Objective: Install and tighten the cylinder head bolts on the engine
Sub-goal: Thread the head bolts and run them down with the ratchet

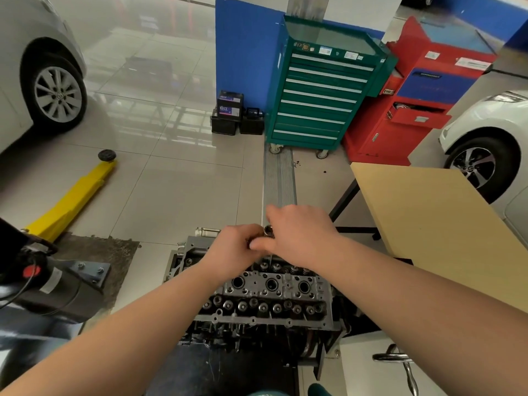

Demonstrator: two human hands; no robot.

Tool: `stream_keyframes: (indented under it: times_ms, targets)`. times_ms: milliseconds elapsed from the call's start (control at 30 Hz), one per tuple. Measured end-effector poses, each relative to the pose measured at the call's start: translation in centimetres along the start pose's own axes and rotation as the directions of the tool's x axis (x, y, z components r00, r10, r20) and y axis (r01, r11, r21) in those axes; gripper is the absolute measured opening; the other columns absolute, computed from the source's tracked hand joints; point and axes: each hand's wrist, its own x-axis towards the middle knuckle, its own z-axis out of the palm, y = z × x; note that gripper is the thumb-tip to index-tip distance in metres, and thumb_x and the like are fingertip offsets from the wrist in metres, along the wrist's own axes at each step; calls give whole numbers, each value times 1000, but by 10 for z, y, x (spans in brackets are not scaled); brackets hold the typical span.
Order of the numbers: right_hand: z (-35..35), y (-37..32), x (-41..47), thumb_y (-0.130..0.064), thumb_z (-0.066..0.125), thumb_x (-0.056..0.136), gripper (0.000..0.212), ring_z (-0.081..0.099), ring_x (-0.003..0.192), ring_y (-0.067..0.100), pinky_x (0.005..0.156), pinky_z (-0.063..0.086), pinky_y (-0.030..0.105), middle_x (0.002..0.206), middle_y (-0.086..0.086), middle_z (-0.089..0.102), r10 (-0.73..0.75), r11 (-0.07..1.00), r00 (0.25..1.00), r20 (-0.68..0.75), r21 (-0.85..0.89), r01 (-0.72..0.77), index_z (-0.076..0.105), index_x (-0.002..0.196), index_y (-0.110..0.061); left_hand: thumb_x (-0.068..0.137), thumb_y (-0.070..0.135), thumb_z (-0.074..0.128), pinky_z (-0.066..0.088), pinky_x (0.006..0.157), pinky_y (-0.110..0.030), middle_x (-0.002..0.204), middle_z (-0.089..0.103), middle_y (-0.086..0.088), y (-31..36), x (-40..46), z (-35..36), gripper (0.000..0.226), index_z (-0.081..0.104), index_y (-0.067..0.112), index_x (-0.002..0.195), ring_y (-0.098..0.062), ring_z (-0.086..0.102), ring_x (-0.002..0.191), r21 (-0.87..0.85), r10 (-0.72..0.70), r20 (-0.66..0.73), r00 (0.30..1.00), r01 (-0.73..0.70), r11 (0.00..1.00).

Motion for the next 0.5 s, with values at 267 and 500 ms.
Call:
stream_keyframes:
  times_ms: [267, 500]
  targets:
    - [1, 1, 1, -68, 49, 97, 49, 53, 71, 22, 48, 25, 31, 71, -4, 46, 125, 991, 992, 25, 46, -126, 49, 80, -22, 84, 39, 85, 55, 75, -20, 83, 72, 12, -2, 1, -2, 18, 69, 33, 91, -7, 69, 81, 10, 3, 59, 998, -4, 1000]
    - [4, 7, -8, -40, 60, 101, 24, 61, 95, 28, 72, 50, 42, 100, 1, 61, -118, 966, 992, 50, 236, 103, 56, 113, -20, 94, 21, 78, 54, 71, -37, 78, 69, 4, -7, 3, -12, 12, 68, 22, 87, -17, 65, 74, 59, 59, 135, 989, -67, 996]
